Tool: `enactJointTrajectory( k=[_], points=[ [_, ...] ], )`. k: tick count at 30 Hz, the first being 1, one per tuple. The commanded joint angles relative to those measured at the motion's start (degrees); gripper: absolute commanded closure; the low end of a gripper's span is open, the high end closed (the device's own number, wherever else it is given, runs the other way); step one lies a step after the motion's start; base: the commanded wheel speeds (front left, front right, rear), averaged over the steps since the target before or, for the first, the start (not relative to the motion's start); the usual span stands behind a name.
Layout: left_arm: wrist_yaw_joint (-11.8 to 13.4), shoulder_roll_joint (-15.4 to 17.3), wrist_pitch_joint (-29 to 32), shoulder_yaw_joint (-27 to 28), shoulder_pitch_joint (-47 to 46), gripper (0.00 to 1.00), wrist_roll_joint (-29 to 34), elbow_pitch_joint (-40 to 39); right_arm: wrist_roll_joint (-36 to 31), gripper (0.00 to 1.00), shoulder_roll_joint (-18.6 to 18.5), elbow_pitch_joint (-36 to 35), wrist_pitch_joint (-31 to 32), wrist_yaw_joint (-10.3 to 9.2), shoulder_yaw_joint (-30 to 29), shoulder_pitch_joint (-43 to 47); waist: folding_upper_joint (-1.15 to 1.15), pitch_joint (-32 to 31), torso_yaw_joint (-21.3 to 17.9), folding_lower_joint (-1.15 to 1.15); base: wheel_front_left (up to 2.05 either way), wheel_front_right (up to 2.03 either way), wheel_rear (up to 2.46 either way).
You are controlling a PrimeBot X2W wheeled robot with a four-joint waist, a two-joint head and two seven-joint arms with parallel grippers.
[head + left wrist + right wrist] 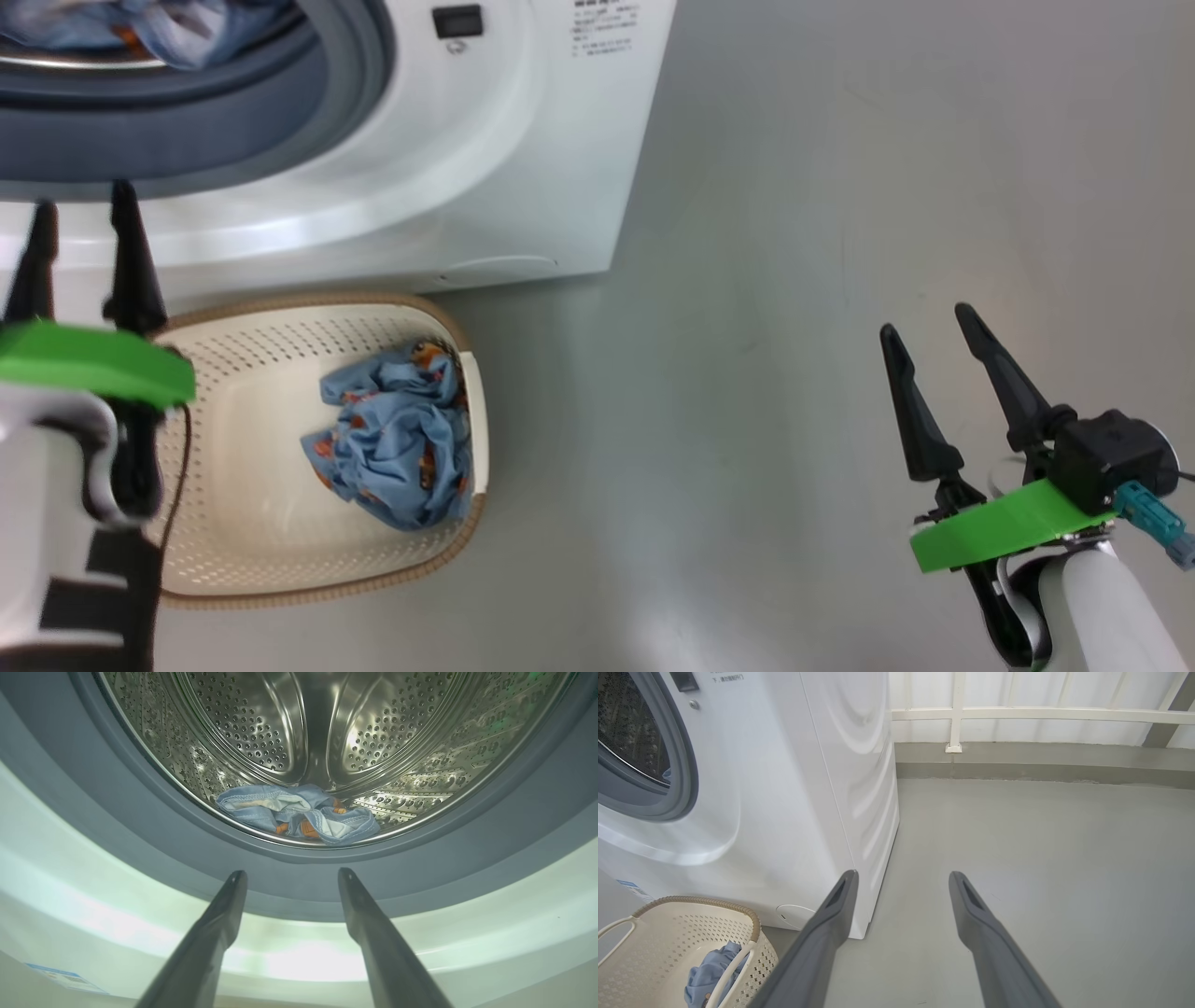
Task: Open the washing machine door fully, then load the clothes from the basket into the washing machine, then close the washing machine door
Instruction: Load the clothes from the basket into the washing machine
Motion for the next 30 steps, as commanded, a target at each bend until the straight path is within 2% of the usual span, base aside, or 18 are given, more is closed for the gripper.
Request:
enactJointTrajectory(
  k=[1,15,30],
  points=[
    [-0.09,2.13,-0.3,1.49,2.89,0.0,0.84,-2.21,-0.06,0.0,-0.77,-0.86,-0.27,0.09,0.87,2.07,0.0,-2.95,1.74,0.0,0.0,0.0,0.0],
    [-0.09,-0.8,-0.3,2.75,20.34,0.0,4.53,-9.55,1.16,0.0,-3.28,0.46,-0.27,0.09,0.64,8.83,0.0,-14.06,2.76,0.0,0.0,0.0,0.0],
    [-0.09,-2.99,-0.3,5.89,37.53,0.0,6.49,-19.4,2.03,0.0,-4.57,0.35,-0.27,0.09,-1.34,17.77,0.0,-22.13,1.91,0.0,0.0,0.0,0.0]
  ],
)
